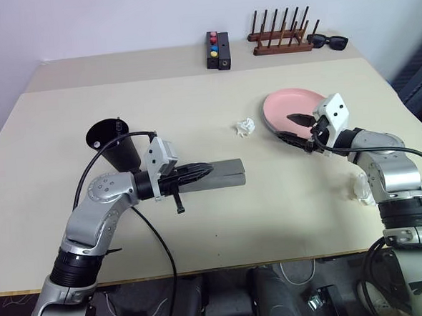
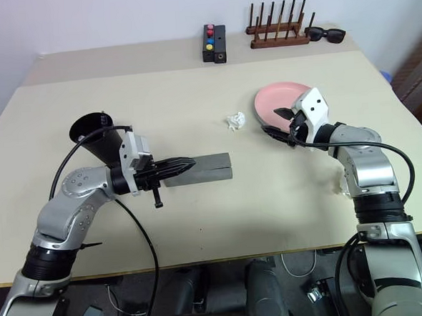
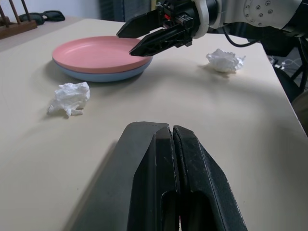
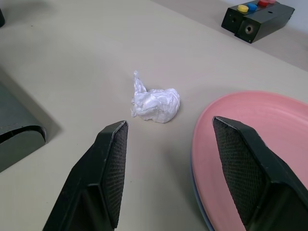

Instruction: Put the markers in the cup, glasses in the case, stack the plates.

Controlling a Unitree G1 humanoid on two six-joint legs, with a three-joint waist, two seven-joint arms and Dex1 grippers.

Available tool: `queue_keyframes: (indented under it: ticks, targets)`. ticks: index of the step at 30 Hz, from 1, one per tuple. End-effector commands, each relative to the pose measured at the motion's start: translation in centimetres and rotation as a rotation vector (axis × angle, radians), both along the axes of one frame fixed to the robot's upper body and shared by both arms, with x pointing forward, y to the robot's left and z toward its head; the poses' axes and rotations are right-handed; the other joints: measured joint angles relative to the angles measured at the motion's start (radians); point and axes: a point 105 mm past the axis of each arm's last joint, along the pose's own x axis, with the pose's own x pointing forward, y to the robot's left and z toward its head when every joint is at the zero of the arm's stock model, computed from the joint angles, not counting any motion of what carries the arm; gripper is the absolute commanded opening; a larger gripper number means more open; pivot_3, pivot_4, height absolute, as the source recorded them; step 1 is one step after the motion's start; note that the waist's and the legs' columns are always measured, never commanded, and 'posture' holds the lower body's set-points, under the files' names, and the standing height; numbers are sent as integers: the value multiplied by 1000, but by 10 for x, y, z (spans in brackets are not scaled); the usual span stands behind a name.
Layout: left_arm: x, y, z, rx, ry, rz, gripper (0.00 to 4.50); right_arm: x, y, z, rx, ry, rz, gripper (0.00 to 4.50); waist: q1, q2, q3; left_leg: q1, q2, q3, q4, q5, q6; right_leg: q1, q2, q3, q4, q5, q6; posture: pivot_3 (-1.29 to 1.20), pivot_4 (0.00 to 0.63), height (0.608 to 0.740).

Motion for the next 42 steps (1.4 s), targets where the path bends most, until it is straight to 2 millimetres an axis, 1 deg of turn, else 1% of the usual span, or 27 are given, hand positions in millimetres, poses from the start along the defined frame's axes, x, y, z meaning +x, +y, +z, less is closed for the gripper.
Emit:
queue_keyframes:
  ticks: [1, 42]
  targets:
    - [-1, -1, 10, -11, -46, -7, 0, -1, -2, 17, 7, -60, 1, 2828, 0, 0, 0, 0, 0, 0, 0, 0, 0, 0, 0, 0, 0, 0, 0, 0, 150, 740]
    - [0, -3, 11, -15, -52, -4, 0, -1, -8, 14, 5, -59, -14, 2828, 0, 0, 0, 0, 0, 0, 0, 0, 0, 0, 0, 0, 0, 0, 0, 0, 150, 740]
